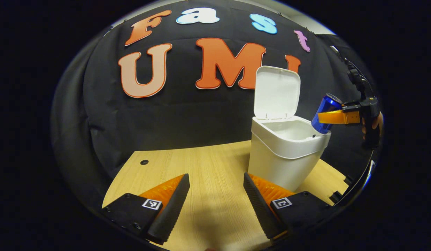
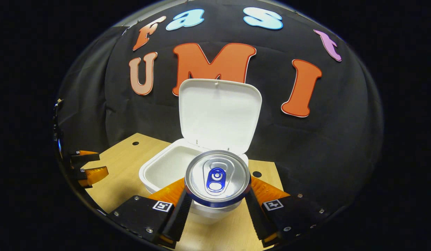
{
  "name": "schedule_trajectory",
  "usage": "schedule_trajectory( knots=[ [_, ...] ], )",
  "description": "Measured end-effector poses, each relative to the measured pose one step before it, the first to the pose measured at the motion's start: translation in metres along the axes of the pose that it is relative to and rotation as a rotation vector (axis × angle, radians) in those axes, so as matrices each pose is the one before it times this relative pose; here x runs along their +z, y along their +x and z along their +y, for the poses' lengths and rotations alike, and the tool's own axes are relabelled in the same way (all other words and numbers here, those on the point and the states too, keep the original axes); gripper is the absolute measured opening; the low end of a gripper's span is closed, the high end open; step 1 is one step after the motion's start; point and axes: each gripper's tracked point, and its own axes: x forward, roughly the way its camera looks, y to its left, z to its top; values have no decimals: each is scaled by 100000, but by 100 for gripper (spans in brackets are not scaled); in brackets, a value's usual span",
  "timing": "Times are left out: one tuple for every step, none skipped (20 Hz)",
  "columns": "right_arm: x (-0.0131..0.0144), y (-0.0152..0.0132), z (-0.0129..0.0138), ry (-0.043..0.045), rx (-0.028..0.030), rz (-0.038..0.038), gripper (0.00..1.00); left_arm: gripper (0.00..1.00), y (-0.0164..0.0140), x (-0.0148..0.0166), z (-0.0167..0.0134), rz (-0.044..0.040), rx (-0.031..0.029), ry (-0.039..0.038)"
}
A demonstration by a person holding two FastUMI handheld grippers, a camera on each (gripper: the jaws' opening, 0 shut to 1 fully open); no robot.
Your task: Press the lid of the desktop garbage bin to open it, pick up the crumpled paper on the desktop and throw it into the bin, then pick up the pop can on the desktop and drop it into the bin, and finally close the garbage bin lid.
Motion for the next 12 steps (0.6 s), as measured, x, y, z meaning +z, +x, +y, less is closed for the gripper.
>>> schedule_trajectory(
  knots=[
    [-224,288,8,-136,430,395,80,100,-150,-51,191,105,733,-130],
    [-281,305,-116,-325,97,817,80,99,-10,-6,40,86,599,-16],
    [-71,326,74,-52,499,521,80,100,-50,-61,39,190,478,43],
    [-170,220,79,653,904,519,80,100,19,-106,66,242,334,9],
    [-394,218,-23,472,525,895,75,99,35,-221,-180,720,-188,-430],
    [-431,174,-62,350,616,994,80,99,74,-253,-216,1088,-749,-1475],
    [-403,286,82,175,554,1321,80,99,14,-155,-249,866,-920,-1928],
    [-255,59,12,-136,119,662,80,99,22,-14,-188,696,-464,-1626],
    [-76,135,13,-240,-147,14,76,99,120,-13,-123,423,-68,-1065],
    [-4,94,35,-381,127,-169,81,99,25,36,79,5,300,-659],
    [0,132,45,179,208,-425,81,99,27,15,11,-88,368,-341],
    [-5,70,-80,382,166,119,83,99,44,80,55,-42,411,-62]
  ],
)
